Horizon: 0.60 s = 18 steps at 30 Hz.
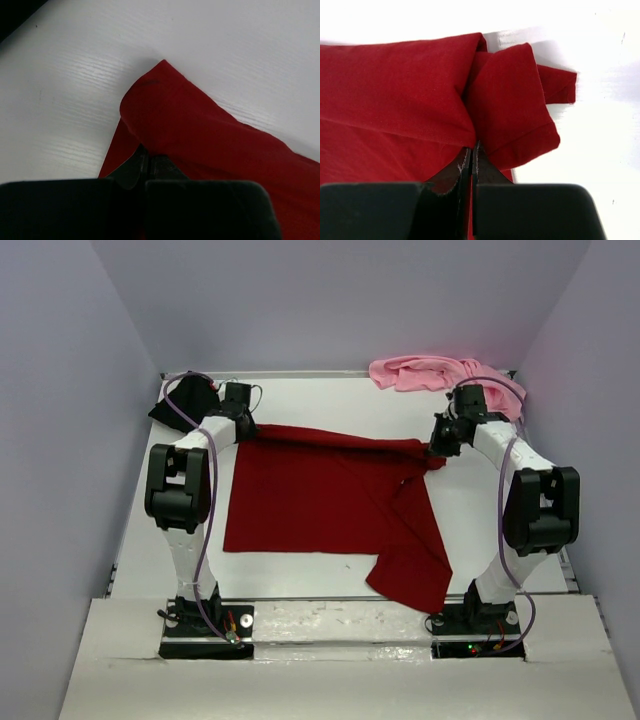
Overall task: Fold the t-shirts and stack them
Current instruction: Fold the tshirt
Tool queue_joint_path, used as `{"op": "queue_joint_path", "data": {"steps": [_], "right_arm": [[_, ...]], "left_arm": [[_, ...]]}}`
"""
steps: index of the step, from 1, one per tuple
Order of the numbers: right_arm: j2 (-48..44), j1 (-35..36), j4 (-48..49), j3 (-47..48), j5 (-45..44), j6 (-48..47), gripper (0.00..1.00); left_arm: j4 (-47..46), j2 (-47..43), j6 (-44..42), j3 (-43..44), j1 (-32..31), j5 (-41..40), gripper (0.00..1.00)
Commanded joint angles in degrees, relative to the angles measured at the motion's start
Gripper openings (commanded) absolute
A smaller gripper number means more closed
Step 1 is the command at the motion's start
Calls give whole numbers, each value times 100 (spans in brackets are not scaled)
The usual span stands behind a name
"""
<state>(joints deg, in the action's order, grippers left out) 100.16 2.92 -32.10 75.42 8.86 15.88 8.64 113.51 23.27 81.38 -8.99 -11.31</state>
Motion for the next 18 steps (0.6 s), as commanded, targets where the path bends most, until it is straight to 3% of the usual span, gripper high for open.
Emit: {"op": "queue_joint_path", "data": {"steps": [1,8,17,18], "right_arm": [[-164,-116,63,-194,-368,20,0],[12,-116,98,-273,-359,29,0],[531,-116,125,-124,-192,82,0],[566,-116,116,-98,-166,73,4]], "left_arm": [[137,-198,-24,-184,108,-117,0],[146,-400,169,-483,108,-64,0],[498,-260,231,-132,108,-99,0],[507,-260,231,-114,108,-99,0]]}}
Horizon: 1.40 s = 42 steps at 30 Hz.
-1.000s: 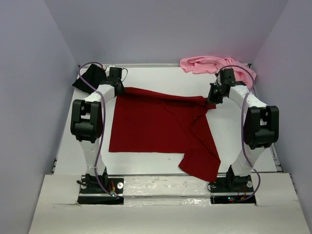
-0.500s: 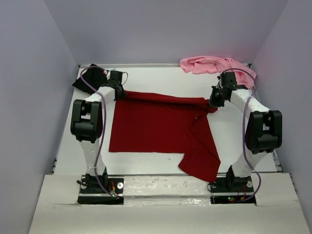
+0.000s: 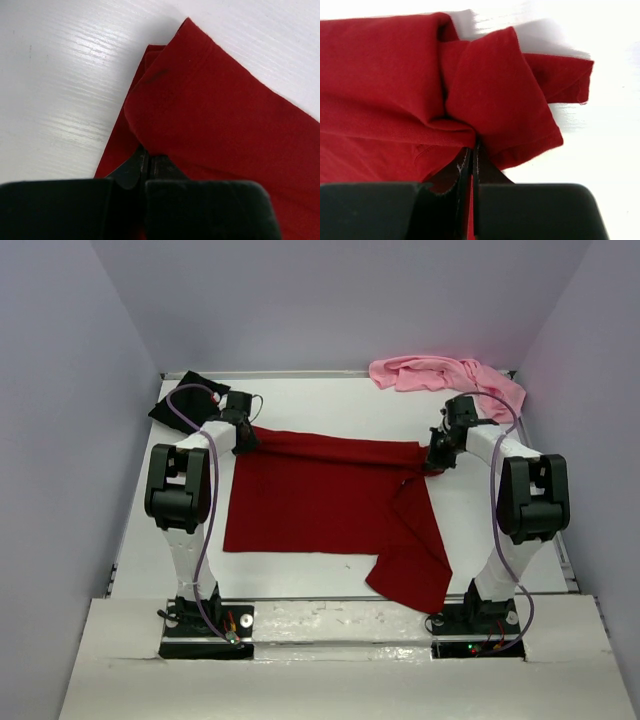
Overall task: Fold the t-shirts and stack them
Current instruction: Fold the tshirt
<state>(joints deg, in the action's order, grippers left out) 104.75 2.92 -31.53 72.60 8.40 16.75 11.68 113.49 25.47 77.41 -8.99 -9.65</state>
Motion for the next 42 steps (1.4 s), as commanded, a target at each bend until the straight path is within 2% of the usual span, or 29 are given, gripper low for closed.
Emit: {"op": "queue_joint_path", "data": {"steps": [1,2,3,4,6,8,10,13,15,16,17,22,26,32,34,36,37,39,41,42], "right_arm": [[168,-116,59,193,-85,-32,8],[203,-116,33,228,-58,-40,33],[239,-116,-11,255,-102,-32,49],[230,-116,-11,264,-154,-23,58],[186,-116,-11,264,-294,-23,69],[72,-116,-11,281,-365,3,71],[11,-116,-29,360,-401,3,71],[-77,-116,-169,527,-454,-5,71],[-173,-116,-222,668,-462,3,71],[-200,-116,-248,703,-454,3,71],[-218,-116,-275,799,-445,3,71],[-376,-116,-380,1011,-226,47,71],[-455,-116,-345,1055,-41,56,71],[-447,-116,-29,1037,380,65,71],[-307,-116,172,1046,661,108,67],[-8,-116,313,1142,1029,144,59],[71,-64,357,1160,1075,179,56],[194,-63,516,1160,1093,197,57],[239,-63,569,1151,1058,206,62],[256,-63,595,1160,1067,206,63]], "left_arm": [[212,-257,10,310,108,-265,0],[229,-257,19,345,108,-265,0],[229,-257,19,363,108,-257,0],[238,-266,19,380,108,-248,0],[256,-275,1,433,108,-204,0],[238,-345,10,407,108,-169,26],[116,-520,10,258,100,-134,49],[18,-784,71,82,82,-160,70],[10,-881,81,47,65,-134,78],[18,-925,54,46,56,-81,98],[44,-951,45,55,38,-72,99],[-7,-1250,142,-67,-120,-143,99],[-533,-1453,81,-339,-217,314,99],[-868,-1031,10,-165,-445,543,99],[-1044,-917,-33,-164,-480,639,99],[-1316,-776,-51,-164,-507,745,84],[-1352,-680,-51,-86,-507,806,61],[-1362,-574,-78,-7,-507,798,32],[-1353,-469,-95,107,-507,780,17],[-1353,-425,-121,160,-507,780,15]]}}
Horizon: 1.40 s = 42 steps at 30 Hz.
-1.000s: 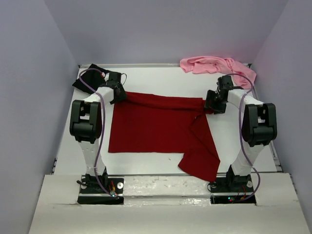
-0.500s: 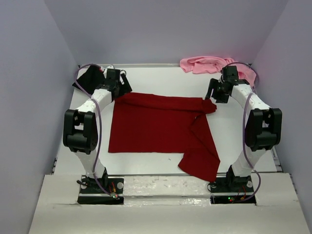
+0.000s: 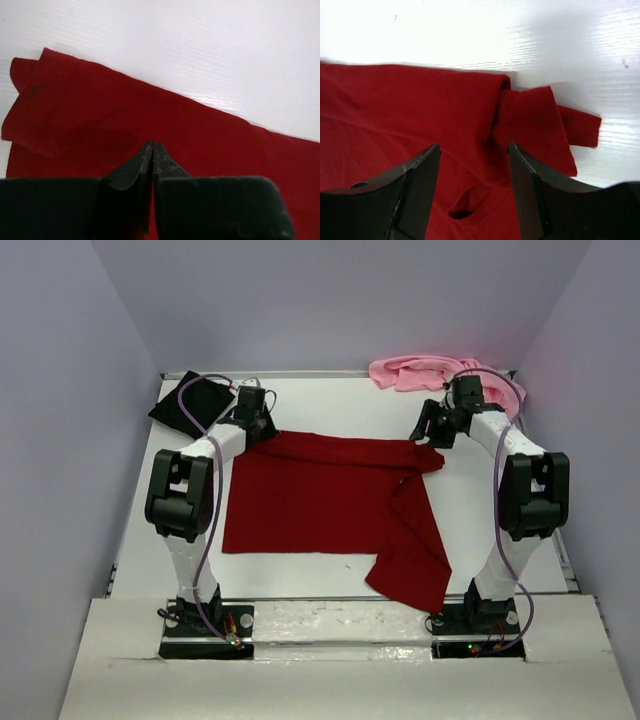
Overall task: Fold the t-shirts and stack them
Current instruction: Fold the tshirt
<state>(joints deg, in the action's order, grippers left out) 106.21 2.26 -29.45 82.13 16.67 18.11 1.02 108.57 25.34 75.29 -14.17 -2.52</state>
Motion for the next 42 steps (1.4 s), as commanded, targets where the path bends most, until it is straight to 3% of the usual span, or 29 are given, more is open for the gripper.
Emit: {"op": "queue_joint_path", "data": {"steps": [1,2,7,12,29,42], "right_arm": [[171,2,405,225,302,70,63],[206,2,423,242,372,70,63],[382,2,598,269,706,158,60],[619,2,695,330,865,228,57],[945,55,651,401,627,44,60],[945,55,660,313,601,8,61]], "left_arm": [[-278,111,-117,408,11,68,14],[-251,207,-126,495,11,68,7],[-251,454,-65,671,11,164,0],[-278,630,-38,777,11,156,0],[-278,1139,-109,1128,11,226,0],[-348,1325,-29,1059,11,780,0]]}}
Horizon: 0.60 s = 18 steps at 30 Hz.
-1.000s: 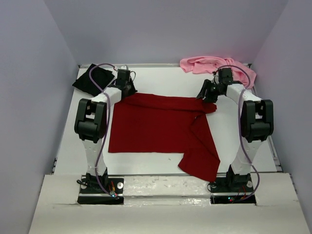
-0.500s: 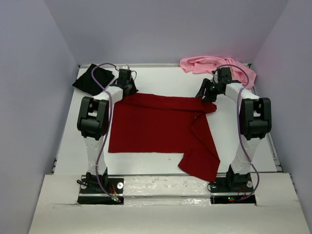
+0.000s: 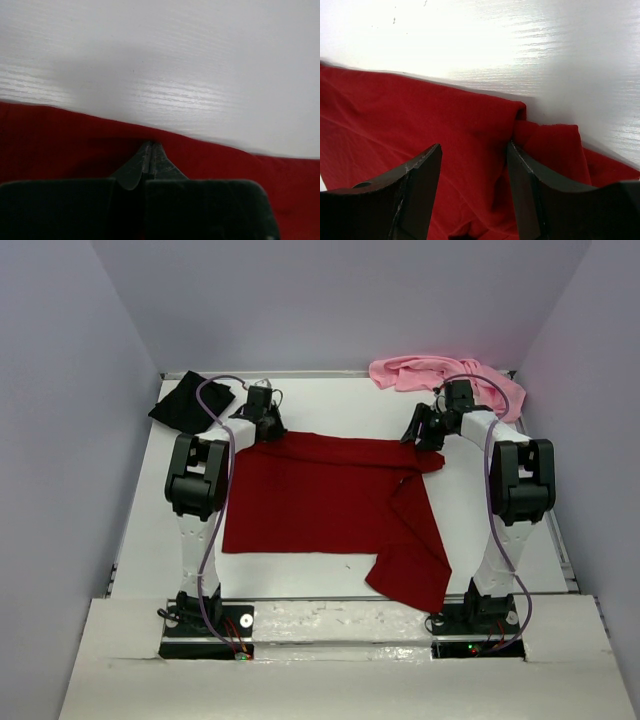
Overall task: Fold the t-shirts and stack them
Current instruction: Fold the tshirt
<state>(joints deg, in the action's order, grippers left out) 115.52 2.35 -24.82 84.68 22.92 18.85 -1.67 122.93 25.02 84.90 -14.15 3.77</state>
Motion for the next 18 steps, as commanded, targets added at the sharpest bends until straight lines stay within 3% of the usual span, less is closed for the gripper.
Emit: {"op": "queue_joint_path", "data": {"steps": [1,7,18], "right_arm": [[5,46,197,48,-33,-57,61],[-4,46,197,39,-59,-40,61],[-56,46,188,13,-59,-48,61]], "left_arm": [[-79,-147,21,62,9,133,0],[9,-340,91,-211,-17,256,0],[737,-534,21,-299,-377,-279,0]]}}
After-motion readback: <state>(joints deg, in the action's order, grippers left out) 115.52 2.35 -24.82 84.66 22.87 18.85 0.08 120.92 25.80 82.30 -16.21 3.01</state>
